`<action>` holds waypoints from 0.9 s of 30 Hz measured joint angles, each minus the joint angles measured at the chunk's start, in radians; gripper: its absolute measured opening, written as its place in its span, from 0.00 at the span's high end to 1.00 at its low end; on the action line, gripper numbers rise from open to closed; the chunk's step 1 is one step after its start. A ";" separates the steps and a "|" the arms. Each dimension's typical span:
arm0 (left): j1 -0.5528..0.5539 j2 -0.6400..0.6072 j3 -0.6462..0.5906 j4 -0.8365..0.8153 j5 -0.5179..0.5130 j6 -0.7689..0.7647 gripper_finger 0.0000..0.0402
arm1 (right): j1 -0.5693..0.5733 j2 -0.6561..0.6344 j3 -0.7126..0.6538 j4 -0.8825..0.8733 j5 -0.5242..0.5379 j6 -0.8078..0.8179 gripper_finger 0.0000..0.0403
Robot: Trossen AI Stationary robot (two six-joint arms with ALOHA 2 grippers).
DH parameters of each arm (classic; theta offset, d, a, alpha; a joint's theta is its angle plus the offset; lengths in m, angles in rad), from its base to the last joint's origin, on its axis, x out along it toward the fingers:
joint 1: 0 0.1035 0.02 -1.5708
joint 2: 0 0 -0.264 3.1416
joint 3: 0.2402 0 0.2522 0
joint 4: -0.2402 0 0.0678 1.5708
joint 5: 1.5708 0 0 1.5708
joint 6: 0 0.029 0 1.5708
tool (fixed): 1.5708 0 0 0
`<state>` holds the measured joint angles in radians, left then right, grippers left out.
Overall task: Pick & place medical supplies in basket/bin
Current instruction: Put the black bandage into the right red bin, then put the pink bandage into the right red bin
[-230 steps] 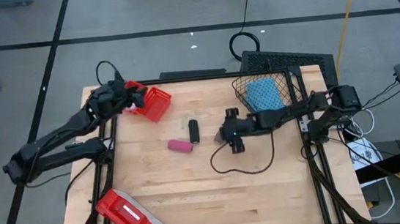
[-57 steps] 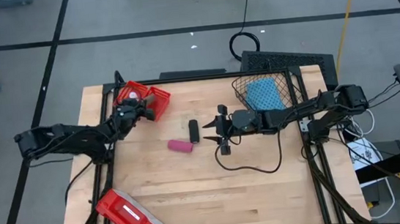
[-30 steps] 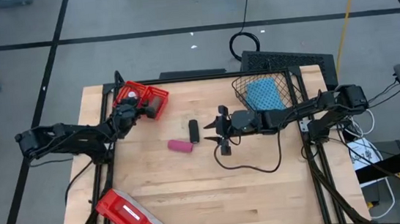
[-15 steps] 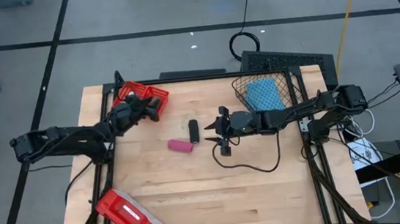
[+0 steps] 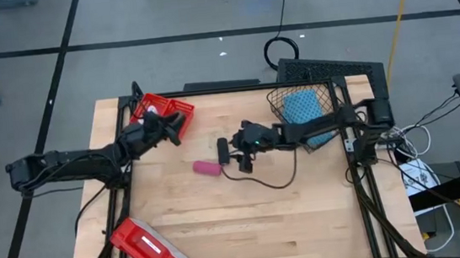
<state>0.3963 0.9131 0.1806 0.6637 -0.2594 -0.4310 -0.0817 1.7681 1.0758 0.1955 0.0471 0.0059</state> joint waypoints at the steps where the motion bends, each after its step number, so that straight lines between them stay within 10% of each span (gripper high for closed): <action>1: -0.005 0.000 0.000 -0.002 0.000 -0.001 0.50 | -0.008 0.020 0.012 0.001 0.000 -0.006 0.43; 12: -0.042 0.003 0.000 -0.018 0.007 -0.024 0.50 | -0.018 0.220 0.078 0.092 0.001 -0.099 0.39; 27: -0.088 0.003 0.020 -0.095 0.164 -0.009 0.50 | 0.106 0.098 0.072 -0.204 0.235 -0.117 0.39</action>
<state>0.3083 0.9161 0.2009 0.5688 -0.0956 -0.4396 0.0238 1.8664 1.1474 -0.0082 0.2820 -0.1114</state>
